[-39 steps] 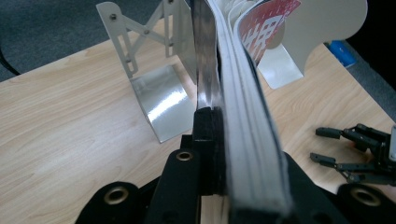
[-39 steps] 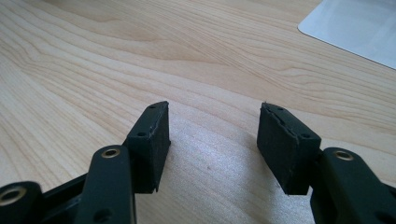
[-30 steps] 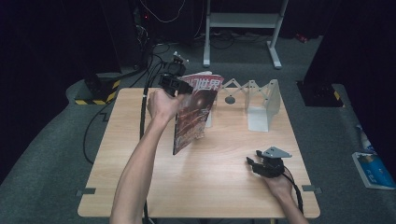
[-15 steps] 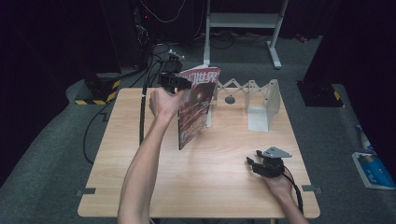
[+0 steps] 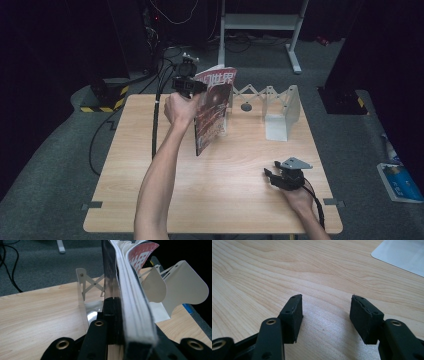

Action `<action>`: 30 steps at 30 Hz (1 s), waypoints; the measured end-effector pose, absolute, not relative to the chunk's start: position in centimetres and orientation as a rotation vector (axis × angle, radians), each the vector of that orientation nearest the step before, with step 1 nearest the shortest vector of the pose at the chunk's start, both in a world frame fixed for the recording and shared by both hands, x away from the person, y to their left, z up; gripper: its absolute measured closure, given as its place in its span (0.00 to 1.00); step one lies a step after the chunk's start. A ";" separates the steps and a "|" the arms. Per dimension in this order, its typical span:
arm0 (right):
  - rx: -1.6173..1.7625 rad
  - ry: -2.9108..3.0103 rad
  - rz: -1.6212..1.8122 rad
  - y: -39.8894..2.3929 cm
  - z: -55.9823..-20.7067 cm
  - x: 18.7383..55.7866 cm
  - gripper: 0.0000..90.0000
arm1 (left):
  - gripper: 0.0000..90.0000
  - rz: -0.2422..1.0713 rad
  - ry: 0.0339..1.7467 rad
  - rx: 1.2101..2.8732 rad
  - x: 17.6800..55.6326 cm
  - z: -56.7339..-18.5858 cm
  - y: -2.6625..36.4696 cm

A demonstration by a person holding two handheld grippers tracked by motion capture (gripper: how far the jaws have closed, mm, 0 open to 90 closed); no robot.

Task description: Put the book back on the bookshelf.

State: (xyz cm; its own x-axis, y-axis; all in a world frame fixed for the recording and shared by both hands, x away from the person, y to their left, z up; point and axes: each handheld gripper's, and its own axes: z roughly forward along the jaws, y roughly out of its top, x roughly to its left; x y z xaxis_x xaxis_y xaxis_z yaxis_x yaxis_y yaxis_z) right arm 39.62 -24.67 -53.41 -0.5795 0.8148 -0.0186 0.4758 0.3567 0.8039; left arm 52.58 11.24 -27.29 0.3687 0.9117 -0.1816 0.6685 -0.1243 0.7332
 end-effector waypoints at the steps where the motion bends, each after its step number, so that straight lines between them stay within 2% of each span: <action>1: 1.126 2.207 1.099 -24.7 -53.4 39.6 0.49 | 0.93 0.407 1.372 1.867 52.6 -27.3 11.2; 30: 1.125 2.205 1.100 -24.7 -53.4 39.6 0.49 | 0.93 0.518 1.361 1.769 53.8 -30.0 9.8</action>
State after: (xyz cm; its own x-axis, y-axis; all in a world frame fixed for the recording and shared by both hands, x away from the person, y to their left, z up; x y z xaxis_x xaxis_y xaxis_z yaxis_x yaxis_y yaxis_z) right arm 39.62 -24.67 -53.42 -0.5788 0.8153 -0.0195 0.4749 0.3564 0.8046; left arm 53.82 9.75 -30.00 0.3299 0.9310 -0.1565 0.5910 -0.0744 0.8032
